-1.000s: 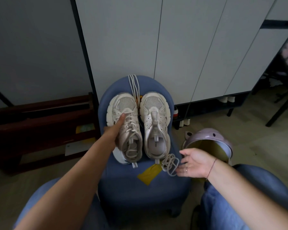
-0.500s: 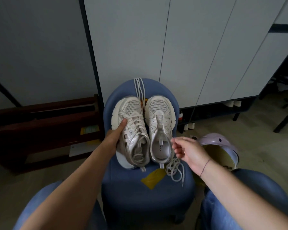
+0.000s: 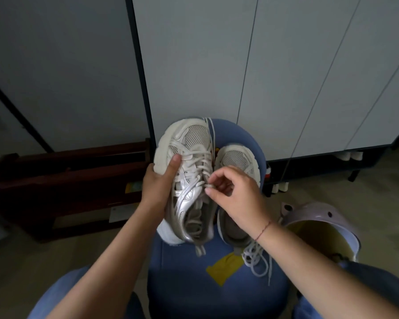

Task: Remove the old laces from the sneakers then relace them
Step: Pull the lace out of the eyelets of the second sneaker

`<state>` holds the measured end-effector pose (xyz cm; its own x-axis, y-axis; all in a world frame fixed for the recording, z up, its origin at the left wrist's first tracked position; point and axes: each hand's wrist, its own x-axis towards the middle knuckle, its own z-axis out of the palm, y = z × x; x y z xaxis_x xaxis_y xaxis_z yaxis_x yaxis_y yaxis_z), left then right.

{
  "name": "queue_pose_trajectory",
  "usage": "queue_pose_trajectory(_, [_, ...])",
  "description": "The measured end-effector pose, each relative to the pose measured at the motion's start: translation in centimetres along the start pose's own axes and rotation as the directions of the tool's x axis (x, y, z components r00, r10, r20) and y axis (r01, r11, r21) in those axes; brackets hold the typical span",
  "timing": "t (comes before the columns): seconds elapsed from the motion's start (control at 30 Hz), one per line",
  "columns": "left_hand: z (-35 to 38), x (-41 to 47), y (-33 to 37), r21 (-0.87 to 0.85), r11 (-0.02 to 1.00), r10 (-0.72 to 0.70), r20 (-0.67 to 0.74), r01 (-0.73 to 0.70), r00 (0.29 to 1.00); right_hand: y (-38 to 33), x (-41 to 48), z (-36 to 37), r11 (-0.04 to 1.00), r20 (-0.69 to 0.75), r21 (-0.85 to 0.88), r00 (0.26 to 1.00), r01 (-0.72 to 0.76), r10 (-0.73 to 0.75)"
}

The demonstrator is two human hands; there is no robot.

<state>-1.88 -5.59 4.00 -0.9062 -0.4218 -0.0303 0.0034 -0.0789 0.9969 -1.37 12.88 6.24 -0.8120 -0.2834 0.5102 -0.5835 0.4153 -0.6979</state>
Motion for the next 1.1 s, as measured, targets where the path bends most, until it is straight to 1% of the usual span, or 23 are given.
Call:
queue_pose_trajectory(0.1, [0.8, -0.6, 0.4, 0.052, 0.998, 0.048, -0.045, -0.046, 0.998, 0.1, -0.3, -0.3, 0.993, -0.06, -0.098, 0.996, 0.064, -0.07])
queue_pose_trajectory(0.17, [1.3, -1.0, 0.9, 0.067, 0.995, 0.078, -0.066, -0.073, 0.995, 0.2, -0.3, -0.8, 0.991, -0.057, -0.129, 0.997, 0.035, -0.043])
queue_pose_trajectory(0.2, [1.4, -1.1, 1.1, 0.067, 0.994, 0.088, -0.078, -0.083, 0.993, 0.2, -0.3, -1.2, 0.995, -0.05, -0.097, 0.999, -0.009, 0.004])
queue_pose_trajectory(0.3, [2.0, -1.3, 1.8, 0.078, 0.991, 0.117, -0.081, -0.111, 0.99, 0.1, 0.0, -2.4, 0.985, 0.0, 0.11, 0.991, -0.131, 0.132])
queue_pose_trajectory(0.43, [2.6, -1.4, 2.2, 0.092, 0.986, 0.141, -0.048, -0.136, 0.989, -0.1, 0.2, -3.1, 0.958, 0.01, 0.236, 0.986, -0.165, 0.167])
queue_pose_trajectory(0.5, [2.9, -1.5, 2.3, 0.076, 0.989, 0.134, -0.042, -0.13, 0.99, 0.0, 0.5, -3.2, 0.92, 0.035, 0.336, 0.978, -0.203, 0.204])
queue_pose_trajectory(0.53, [3.1, -1.6, 2.4, 0.067, 0.99, 0.128, -0.038, -0.126, 0.991, 0.0, 0.6, -3.3, 0.868, 0.062, 0.432, 0.968, -0.246, 0.244])
queue_pose_trajectory(0.57, [3.2, -1.7, 2.4, 0.063, 0.99, 0.127, -0.029, -0.125, 0.991, 0.0, 0.8, -3.5, 0.77, 0.109, 0.559, 0.948, -0.307, 0.299])
queue_pose_trajectory(0.6, [3.4, -1.8, 2.5, 0.06, 0.99, 0.128, -0.018, -0.127, 0.992, -0.1, 1.0, -3.6, 0.612, 0.187, 0.693, 0.915, -0.382, 0.358])
queue_pose_trajectory(0.63, [3.5, -1.9, 2.5, 0.058, 0.99, 0.127, -0.01, -0.126, 0.992, -0.1, 1.1, -3.8, 0.413, 0.281, 0.794, 0.871, -0.447, 0.403])
queue_pose_trajectory(0.67, [3.6, -2.0, 2.6, 0.056, 0.991, 0.122, -0.009, -0.121, 0.992, 0.0, 1.2, -4.0, 0.236, 0.358, 0.843, 0.831, -0.484, 0.426])
queue_pose_trajectory(0.7, [3.6, -2.0, 2.6, 0.055, 0.992, 0.114, -0.011, -0.114, 0.993, 0.2, 1.2, -4.1, 0.136, 0.402, 0.856, 0.808, -0.498, 0.43])
queue_pose_trajectory(0.73, [3.6, -2.0, 2.6, 0.048, 0.993, 0.106, -0.015, -0.105, 0.994, 0.7, 1.3, -4.1, 0.125, 0.412, 0.855, 0.805, -0.504, 0.427])
queue_pose_trajectory(0.77, [3.4, -1.9, 2.6, 0.035, 0.995, 0.094, -0.022, -0.093, 0.995, 1.1, 1.2, -4.1, 0.182, 0.395, 0.846, 0.819, -0.5, 0.416])
queue_pose_trajectory(0.83, [3.1, -1.8, 2.7, -0.001, 0.999, 0.053, -0.045, -0.053, 0.998, 1.6, 1.0, -3.9, 0.372, 0.337, 0.801, 0.866, -0.47, 0.369])
queue_pose_trajectory(0.9, [2.8, -1.6, 2.8, -0.032, 0.999, 0.025, -0.056, -0.027, 0.998, 1.5, 0.7, -3.6, 0.536, 0.291, 0.731, 0.904, -0.422, 0.313])
queue_pose_trajectory(1.0, [2.7, -1.6, 3.0, -0.026, 0.999, 0.042, -0.062, -0.044, 0.997, 0.7, 0.4, -3.0, 0.776, 0.136, 0.579, 0.968, -0.25, 0.211])
queue_pose_trajectory(1.03, [2.7, -1.6, 3.0, -0.016, 0.999, 0.049, -0.076, -0.05, 0.996, 0.5, 0.3, -2.9, 0.83, 0.089, 0.524, 0.982, -0.188, 0.166])
queue_pose_trajectory(1.1, [2.5, -1.5, 2.8, -0.001, 0.999, 0.054, -0.107, -0.054, 0.993, 0.3, 0.3, -2.9, 0.886, 0.032, 0.446, 0.991, -0.128, 0.127])
